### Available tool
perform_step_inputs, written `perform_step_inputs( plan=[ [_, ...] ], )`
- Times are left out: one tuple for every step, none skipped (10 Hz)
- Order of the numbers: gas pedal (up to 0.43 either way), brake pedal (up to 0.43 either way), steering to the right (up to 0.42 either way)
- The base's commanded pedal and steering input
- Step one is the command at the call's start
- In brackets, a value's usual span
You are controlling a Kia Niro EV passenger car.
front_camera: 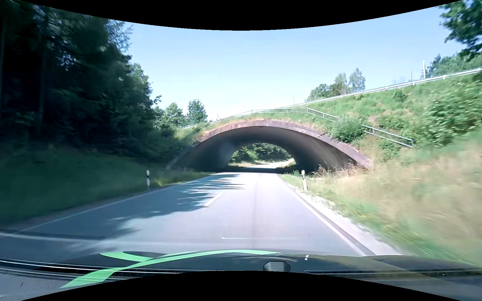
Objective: Follow the waypoints while adhering to traffic rules and regulations
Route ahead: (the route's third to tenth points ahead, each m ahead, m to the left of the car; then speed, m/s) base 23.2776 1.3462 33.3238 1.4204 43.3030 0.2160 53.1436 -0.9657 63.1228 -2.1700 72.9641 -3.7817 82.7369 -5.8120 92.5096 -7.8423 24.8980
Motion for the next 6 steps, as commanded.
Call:
perform_step_inputs(
  plan=[
    [0.24,0.0,0.007],
    [0.24,0.0,0.008],
    [0.24,0.0,0.008],
    [0.24,0.0,0.008],
    [0.24,0.0,0.008],
    [0.24,0.0,0.008]
  ],
)
